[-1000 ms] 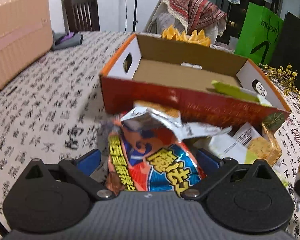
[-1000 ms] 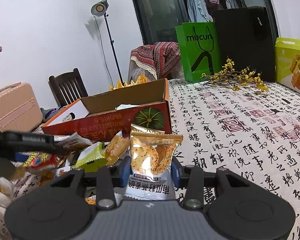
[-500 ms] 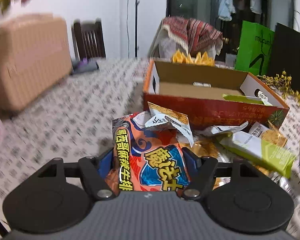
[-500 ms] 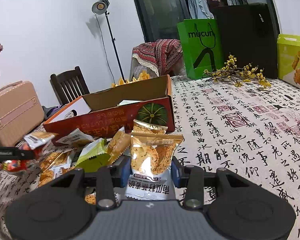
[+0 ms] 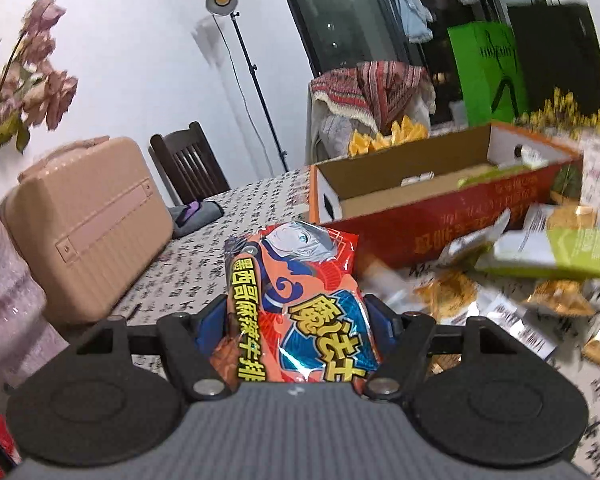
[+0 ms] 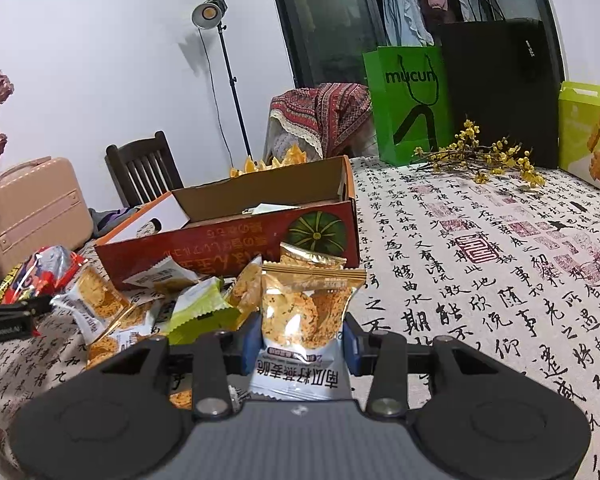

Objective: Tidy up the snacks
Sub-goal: 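Lift both held snacks and carry them toward the cardboard box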

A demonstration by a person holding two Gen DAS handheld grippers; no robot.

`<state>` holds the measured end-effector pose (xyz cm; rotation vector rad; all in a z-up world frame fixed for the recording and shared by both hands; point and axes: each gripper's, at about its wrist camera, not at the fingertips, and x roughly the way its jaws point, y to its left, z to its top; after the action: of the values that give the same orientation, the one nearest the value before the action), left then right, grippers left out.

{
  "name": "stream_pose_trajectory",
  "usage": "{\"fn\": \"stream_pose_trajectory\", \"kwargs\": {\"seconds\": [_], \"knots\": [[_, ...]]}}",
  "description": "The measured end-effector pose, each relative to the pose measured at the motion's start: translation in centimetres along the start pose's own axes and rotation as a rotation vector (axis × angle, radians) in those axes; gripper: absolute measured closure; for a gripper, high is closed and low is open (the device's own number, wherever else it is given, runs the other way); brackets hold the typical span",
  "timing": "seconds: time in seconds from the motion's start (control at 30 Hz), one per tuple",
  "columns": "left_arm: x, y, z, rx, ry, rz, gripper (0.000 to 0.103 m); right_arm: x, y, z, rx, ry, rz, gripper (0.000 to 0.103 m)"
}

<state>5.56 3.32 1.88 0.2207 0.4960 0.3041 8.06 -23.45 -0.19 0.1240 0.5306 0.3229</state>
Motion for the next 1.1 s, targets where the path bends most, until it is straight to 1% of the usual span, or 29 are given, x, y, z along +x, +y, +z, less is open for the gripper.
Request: {"fn": "stream_pose_trajectory", "kwargs": {"seconds": [0.1, 0.3, 0.5, 0.67, 0.8, 1.1], "knots": [[-0.4, 1.8, 0.4, -0.083, -0.005, -0.066, 0.03, 0.1, 0.2, 0.2, -0.005, 0.0, -0.004, 0.063], [-0.4, 4.5, 1.8, -0.198, -0.014, -0.176, 0.03, 0.3, 0.7, 1.0, -0.024, -0.014, -0.007, 0.063], [0.3, 5.8, 3.7, -0.269, -0.032, -0.242, 0.03, 0.8, 1.4, 2.8, -0.042, -0.047, -0.005, 0.063], [1.2, 5.3, 5.1, -0.295, -0.048, -0.269, 0.03, 1.7, 2.0, 4.8, -0.066, -0.081, -0.003, 0.063], [2.0, 4.3, 6.3, -0.308, -0.049, -0.309, 0.03, 2.7, 2.5, 6.7, -0.083, -0.1, -0.001, 0.063], [5.2, 2.0, 10.5, -0.338, -0.053, -0.382, 0.03, 6.2, 3.4, 11.6, -0.096, -0.117, 0.011, 0.063]]}}
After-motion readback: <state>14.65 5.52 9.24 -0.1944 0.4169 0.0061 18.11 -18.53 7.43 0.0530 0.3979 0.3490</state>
